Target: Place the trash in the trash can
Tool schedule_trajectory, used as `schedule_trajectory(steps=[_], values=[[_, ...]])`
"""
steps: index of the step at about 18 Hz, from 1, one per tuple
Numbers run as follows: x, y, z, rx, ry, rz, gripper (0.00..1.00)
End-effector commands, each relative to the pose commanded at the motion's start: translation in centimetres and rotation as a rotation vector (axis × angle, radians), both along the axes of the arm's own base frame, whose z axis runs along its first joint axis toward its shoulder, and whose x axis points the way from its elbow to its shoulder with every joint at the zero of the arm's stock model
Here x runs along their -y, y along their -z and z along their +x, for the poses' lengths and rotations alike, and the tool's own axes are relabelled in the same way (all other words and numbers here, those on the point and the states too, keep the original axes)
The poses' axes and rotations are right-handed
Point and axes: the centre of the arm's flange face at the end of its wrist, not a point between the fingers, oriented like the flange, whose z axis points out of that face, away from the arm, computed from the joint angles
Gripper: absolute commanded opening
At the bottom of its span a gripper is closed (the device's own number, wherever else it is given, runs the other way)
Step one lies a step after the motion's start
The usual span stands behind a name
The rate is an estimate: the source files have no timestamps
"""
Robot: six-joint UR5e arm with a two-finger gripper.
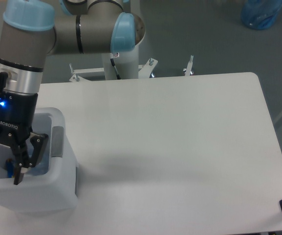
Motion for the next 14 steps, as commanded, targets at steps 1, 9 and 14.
schedule_trajectory(steps=[1,9,14], values=[[0.3,0.2,-1.0,0.001,-0.016,-0.005,1.0],[7.7,-2.6,-13.7,-0.137,-0.286,-0.04,1.0],[12.1,-2.6,-16.3,-0.285,-0.203,-0.183,1.0]])
